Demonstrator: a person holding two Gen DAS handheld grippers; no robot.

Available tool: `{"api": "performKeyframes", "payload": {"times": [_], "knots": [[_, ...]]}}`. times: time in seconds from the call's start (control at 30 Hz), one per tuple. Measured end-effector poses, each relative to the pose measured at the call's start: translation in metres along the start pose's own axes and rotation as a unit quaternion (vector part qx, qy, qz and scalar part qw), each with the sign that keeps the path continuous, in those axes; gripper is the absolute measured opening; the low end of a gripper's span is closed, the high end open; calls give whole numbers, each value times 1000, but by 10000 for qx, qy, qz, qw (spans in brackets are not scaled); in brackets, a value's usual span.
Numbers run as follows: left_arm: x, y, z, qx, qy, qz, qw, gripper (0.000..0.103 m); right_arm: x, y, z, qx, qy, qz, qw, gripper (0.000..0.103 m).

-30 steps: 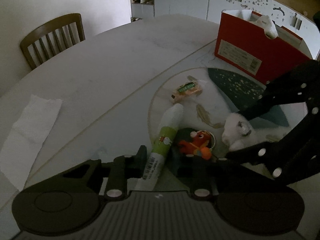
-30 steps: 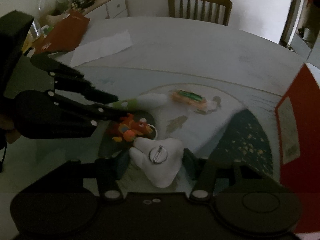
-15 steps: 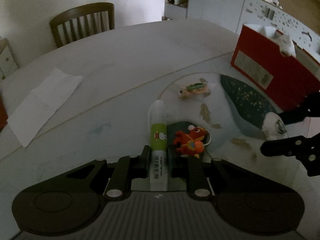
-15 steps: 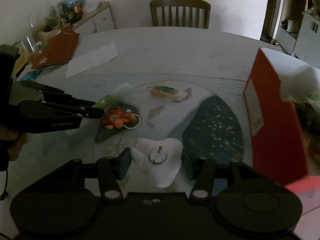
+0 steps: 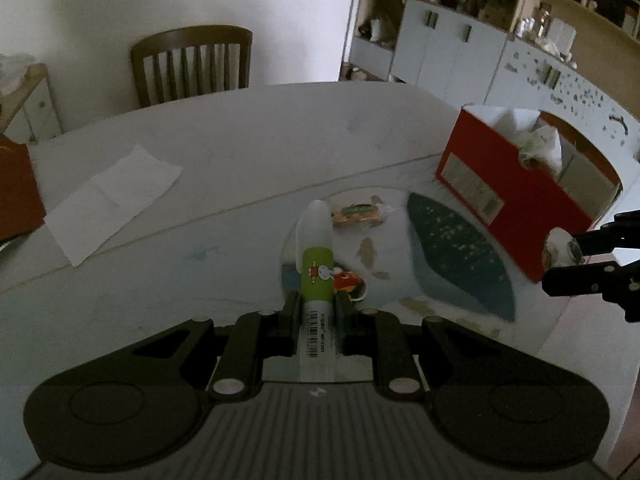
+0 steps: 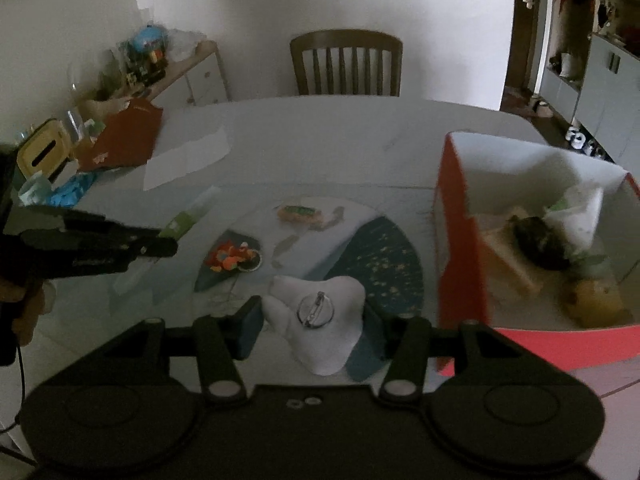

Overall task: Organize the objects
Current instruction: 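Carry the glue stick in the left tool while the right tool carries the plush toy to the box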

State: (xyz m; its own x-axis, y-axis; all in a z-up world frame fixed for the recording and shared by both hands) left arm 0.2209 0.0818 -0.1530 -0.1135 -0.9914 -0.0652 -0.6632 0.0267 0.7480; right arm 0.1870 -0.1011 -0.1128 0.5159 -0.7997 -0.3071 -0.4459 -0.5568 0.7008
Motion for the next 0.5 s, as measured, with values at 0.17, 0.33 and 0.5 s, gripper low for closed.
{"api": "performKeyframes", "payload": {"times": [0.17,0.33,0.5], "knots": [[15,20,-2,50,182,98,9998,16,19,24,-5,140,-31,93,9999,52],[43,38,-12,123,322,285,9990,16,46,45,-8,249,-117,203,9994,52],[82,52,-26,276,196,443,9984,16,76,64,-7,387,-189,294,9986,52]]}}
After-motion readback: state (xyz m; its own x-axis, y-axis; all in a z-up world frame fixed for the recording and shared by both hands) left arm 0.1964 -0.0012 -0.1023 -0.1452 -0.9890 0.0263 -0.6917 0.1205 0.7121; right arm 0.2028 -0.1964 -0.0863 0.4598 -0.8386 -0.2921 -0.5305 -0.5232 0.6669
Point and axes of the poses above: each gripper's, at about its wrist camera, not at the fingertips, and y roughly against the way its jaws point, x to its right, z to its underside, the point moved 10 cm from there along -y, roughly the way its jaws point, and after that the axes turned 14 degrees about -z, right-handed, at the moved point
